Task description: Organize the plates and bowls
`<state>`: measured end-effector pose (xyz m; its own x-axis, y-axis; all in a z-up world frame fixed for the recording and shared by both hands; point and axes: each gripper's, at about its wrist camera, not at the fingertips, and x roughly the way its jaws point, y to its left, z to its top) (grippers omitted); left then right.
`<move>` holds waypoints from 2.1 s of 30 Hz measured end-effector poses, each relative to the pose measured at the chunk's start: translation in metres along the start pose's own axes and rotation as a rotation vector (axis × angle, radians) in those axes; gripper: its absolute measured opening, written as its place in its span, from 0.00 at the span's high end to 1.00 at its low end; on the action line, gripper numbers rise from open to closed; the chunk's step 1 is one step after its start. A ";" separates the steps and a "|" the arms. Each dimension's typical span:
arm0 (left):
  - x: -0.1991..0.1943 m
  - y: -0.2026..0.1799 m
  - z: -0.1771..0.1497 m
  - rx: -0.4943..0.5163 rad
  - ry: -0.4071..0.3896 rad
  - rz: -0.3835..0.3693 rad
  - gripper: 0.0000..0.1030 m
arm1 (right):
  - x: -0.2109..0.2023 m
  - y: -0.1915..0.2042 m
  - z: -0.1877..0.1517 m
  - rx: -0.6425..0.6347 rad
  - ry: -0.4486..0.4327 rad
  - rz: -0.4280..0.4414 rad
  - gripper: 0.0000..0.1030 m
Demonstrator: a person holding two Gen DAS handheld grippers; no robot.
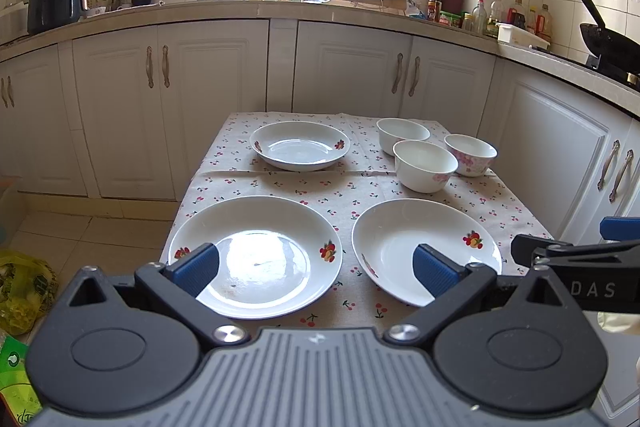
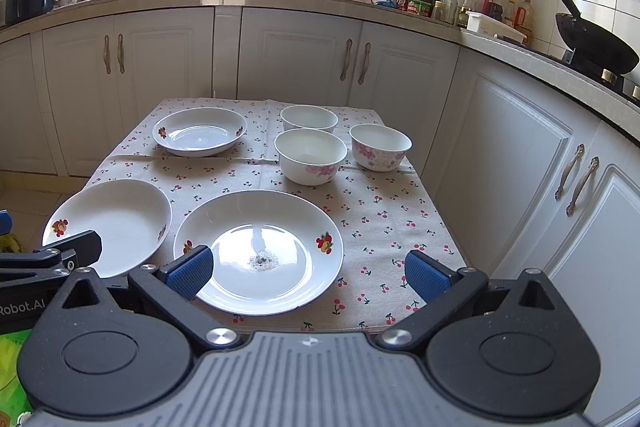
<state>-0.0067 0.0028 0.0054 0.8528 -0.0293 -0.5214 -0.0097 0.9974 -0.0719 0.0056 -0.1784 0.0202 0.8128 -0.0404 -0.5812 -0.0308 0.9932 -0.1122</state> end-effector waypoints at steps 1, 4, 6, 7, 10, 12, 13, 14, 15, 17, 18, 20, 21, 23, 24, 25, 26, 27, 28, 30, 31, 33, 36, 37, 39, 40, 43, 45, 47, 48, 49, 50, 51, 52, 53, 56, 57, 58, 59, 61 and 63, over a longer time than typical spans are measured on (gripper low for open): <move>0.001 0.000 0.000 0.000 0.001 -0.002 0.01 | 0.000 0.000 0.000 0.001 0.002 0.001 0.00; 0.003 0.000 0.000 -0.001 0.002 -0.007 0.01 | 0.003 0.001 0.001 0.003 0.008 0.004 0.00; 0.004 0.000 0.000 0.001 0.003 -0.007 0.01 | 0.005 0.001 0.002 0.003 0.013 0.007 0.00; 0.006 0.000 0.000 0.003 0.005 -0.007 0.01 | 0.006 0.001 0.003 0.001 0.015 0.009 0.00; 0.009 0.001 0.000 0.011 0.005 -0.016 0.01 | 0.010 0.000 0.006 -0.011 0.020 0.022 0.00; 0.012 0.001 0.002 0.026 0.006 -0.021 0.01 | 0.013 -0.001 0.009 -0.015 0.018 0.040 0.00; 0.013 0.001 0.002 0.034 0.004 -0.020 0.01 | 0.014 -0.001 0.011 -0.019 0.013 0.045 0.00; 0.015 0.001 0.003 0.042 0.005 -0.015 0.01 | 0.015 -0.002 0.012 -0.023 0.005 0.051 0.00; 0.017 0.002 0.003 0.050 0.006 -0.012 0.01 | 0.016 -0.002 0.014 -0.032 -0.005 0.055 0.00; 0.021 0.005 0.005 0.060 0.006 -0.008 0.01 | 0.019 -0.002 0.019 -0.048 -0.026 0.051 0.00; 0.023 0.007 0.006 0.060 0.002 -0.009 0.01 | 0.020 -0.003 0.022 -0.053 -0.039 0.050 0.00; 0.025 0.013 0.008 0.062 -0.018 -0.011 0.01 | 0.023 -0.007 0.029 -0.057 -0.060 0.063 0.00; 0.026 0.016 0.009 0.066 -0.031 -0.013 0.01 | 0.025 -0.009 0.033 -0.057 -0.077 0.082 0.00; 0.029 0.021 0.011 0.084 -0.043 -0.021 0.01 | 0.030 -0.015 0.041 -0.045 -0.097 0.114 0.00; 0.031 0.024 0.011 0.098 -0.047 -0.030 0.01 | 0.034 -0.017 0.046 -0.040 -0.104 0.130 0.00; 0.032 0.028 0.010 0.111 -0.057 -0.035 0.01 | 0.037 -0.018 0.049 -0.041 -0.111 0.144 0.00; 0.034 0.032 0.009 0.121 -0.064 -0.037 0.01 | 0.041 -0.020 0.052 -0.045 -0.123 0.164 0.00; 0.036 0.036 0.009 0.125 -0.068 -0.040 0.01 | 0.044 -0.021 0.054 -0.049 -0.127 0.178 0.00; 0.038 0.040 0.007 0.120 -0.068 -0.051 0.01 | 0.048 -0.021 0.058 -0.046 -0.122 0.194 0.00; 0.044 0.049 0.005 0.109 -0.042 -0.083 0.01 | 0.059 -0.020 0.065 -0.030 -0.091 0.238 0.00; 0.046 0.054 0.003 0.104 -0.031 -0.092 0.01 | 0.064 -0.019 0.068 -0.014 -0.068 0.265 0.00; 0.050 0.063 -0.002 0.083 -0.028 -0.092 0.01 | 0.076 -0.017 0.072 0.013 -0.019 0.336 0.00; 0.053 0.077 -0.010 0.046 -0.016 -0.095 0.01 | 0.089 -0.007 0.075 0.015 -0.004 0.405 0.00; 0.054 0.081 -0.012 0.042 -0.013 -0.094 0.01 | 0.092 -0.002 0.075 0.005 -0.006 0.423 0.00; 0.057 0.087 -0.015 0.051 -0.007 -0.092 0.01 | 0.099 0.008 0.077 -0.014 -0.005 0.445 0.00; 0.059 0.090 -0.017 0.058 -0.004 -0.086 0.01 | 0.103 0.013 0.077 -0.023 -0.005 0.459 0.00; 0.061 0.096 -0.024 0.082 0.001 -0.081 0.01 | 0.114 0.028 0.079 -0.065 0.010 0.487 0.00; 0.064 0.100 -0.029 0.098 0.026 -0.115 0.01 | 0.121 0.041 0.079 -0.105 0.018 0.497 0.00; 0.066 0.104 -0.035 0.108 0.050 -0.153 0.01 | 0.127 0.052 0.078 -0.147 0.025 0.504 0.00; 0.067 0.106 -0.038 0.112 0.057 -0.166 0.01 | 0.130 0.058 0.078 -0.169 0.026 0.506 0.00; 0.068 0.107 -0.041 0.116 0.064 -0.181 0.01 | 0.133 0.063 0.077 -0.186 0.031 0.511 0.00; 0.069 0.110 -0.044 0.118 0.073 -0.193 0.01 | 0.136 0.068 0.076 -0.200 0.038 0.519 0.00; 0.071 0.112 -0.047 0.122 0.081 -0.201 0.01 | 0.138 0.073 0.075 -0.213 0.045 0.526 0.00; 0.073 0.113 -0.049 0.126 0.086 -0.205 0.01 | 0.142 0.078 0.074 -0.230 0.054 0.531 0.00; 0.075 0.115 -0.051 0.131 0.090 -0.207 0.01 | 0.145 0.082 0.073 -0.244 0.061 0.533 0.00; 0.082 0.119 -0.056 0.145 0.104 -0.217 0.01 | 0.156 0.093 0.070 -0.282 0.091 0.537 0.00; 0.084 0.122 -0.057 0.143 0.100 -0.220 0.01 | 0.159 0.096 0.069 -0.289 0.106 0.546 0.00; 0.087 0.124 -0.059 0.144 0.097 -0.228 0.01 | 0.163 0.098 0.069 -0.296 0.117 0.556 0.00; 0.089 0.125 -0.059 0.148 0.098 -0.233 0.01 | 0.165 0.101 0.068 -0.303 0.126 0.566 0.00; 0.092 0.127 -0.060 0.159 0.093 -0.239 0.01 | 0.171 0.106 0.068 -0.319 0.145 0.577 0.00; 0.096 0.129 -0.060 0.175 0.091 -0.245 0.01 | 0.177 0.111 0.069 -0.338 0.163 0.598 0.00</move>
<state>0.0429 0.1247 -0.1050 0.7685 -0.2677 -0.5811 0.2868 0.9560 -0.0611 0.1861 -0.0678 -0.0399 0.5032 0.4594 -0.7319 -0.6454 0.7631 0.0353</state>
